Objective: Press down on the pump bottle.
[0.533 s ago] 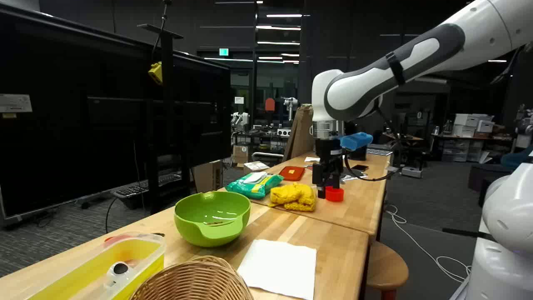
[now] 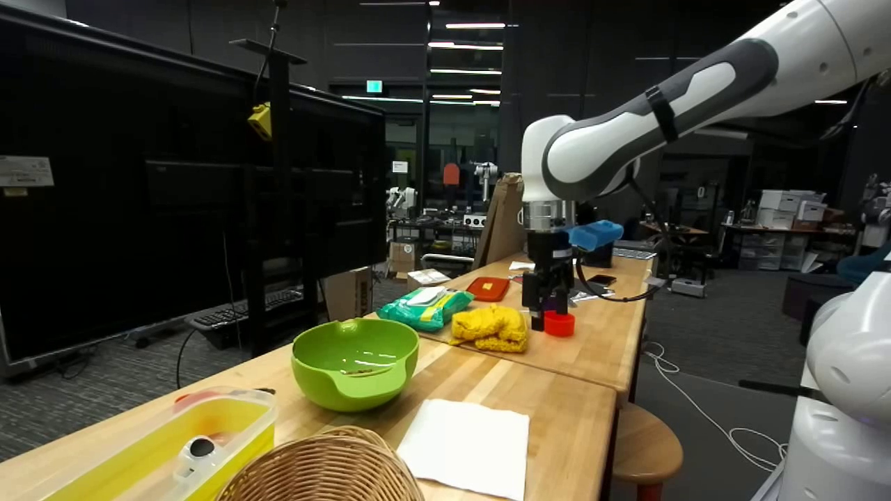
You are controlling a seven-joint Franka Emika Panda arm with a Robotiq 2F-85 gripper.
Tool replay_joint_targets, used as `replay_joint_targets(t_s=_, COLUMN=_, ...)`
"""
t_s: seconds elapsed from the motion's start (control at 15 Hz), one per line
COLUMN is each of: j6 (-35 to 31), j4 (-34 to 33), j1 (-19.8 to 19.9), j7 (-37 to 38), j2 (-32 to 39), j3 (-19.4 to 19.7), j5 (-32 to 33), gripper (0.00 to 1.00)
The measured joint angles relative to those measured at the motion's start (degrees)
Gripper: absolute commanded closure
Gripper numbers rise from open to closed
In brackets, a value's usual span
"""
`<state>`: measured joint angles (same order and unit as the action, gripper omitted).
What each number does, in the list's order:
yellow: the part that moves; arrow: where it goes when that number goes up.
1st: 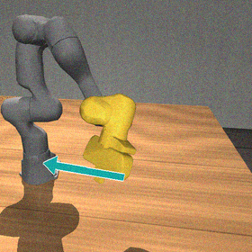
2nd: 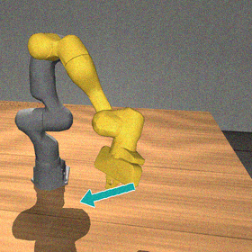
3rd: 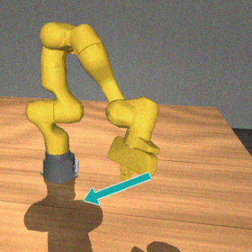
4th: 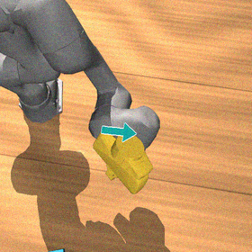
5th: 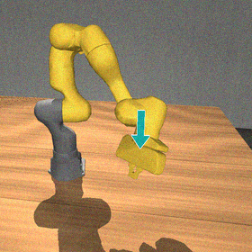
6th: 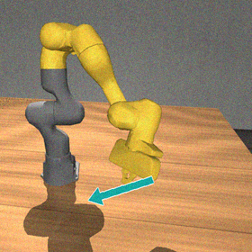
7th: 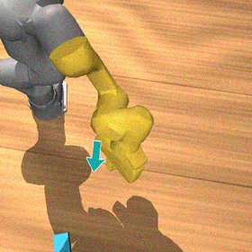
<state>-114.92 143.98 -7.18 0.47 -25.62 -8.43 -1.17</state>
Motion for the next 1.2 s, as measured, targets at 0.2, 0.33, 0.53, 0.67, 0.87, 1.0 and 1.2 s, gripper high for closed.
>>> replay_joint_targets(t_s=0.2, j6=0.0, j4=0.0, j1=-0.1, j7=-0.5, j2=0.0, j3=0.0, j5=0.0, gripper=0.00)
replay_joint_targets(t_s=0.33, j6=0.0, j4=0.0, j1=-0.1, j7=-2.1, j2=0.0, j3=0.0, j5=0.1, gripper=0.00)
replay_joint_targets(t_s=0.53, j6=0.0, j4=-0.5, j1=-0.2, j7=-4.1, j2=-0.1, j3=0.0, j5=2.8, gripper=0.00)
replay_joint_targets(t_s=0.67, j6=-0.1, j4=-1.2, j1=-0.2, j7=-4.7, j2=-0.3, j3=0.1, j5=5.2, gripper=0.00)
replay_joint_targets(t_s=0.87, j6=-0.3, j4=-2.6, j1=0.0, j7=-4.7, j2=-0.9, j3=0.4, j5=8.3, gripper=0.00)
replay_joint_targets(t_s=1.0, j6=-0.7, j4=-3.5, j1=0.6, j7=-4.5, j2=-1.9, j3=1.0, j5=9.5, gripper=0.00)
replay_joint_targets(t_s=1.2, j6=-0.7, j4=-5.1, j1=2.6, j7=-3.8, j2=-4.0, j3=2.8, j5=10.0, gripper=0.00)
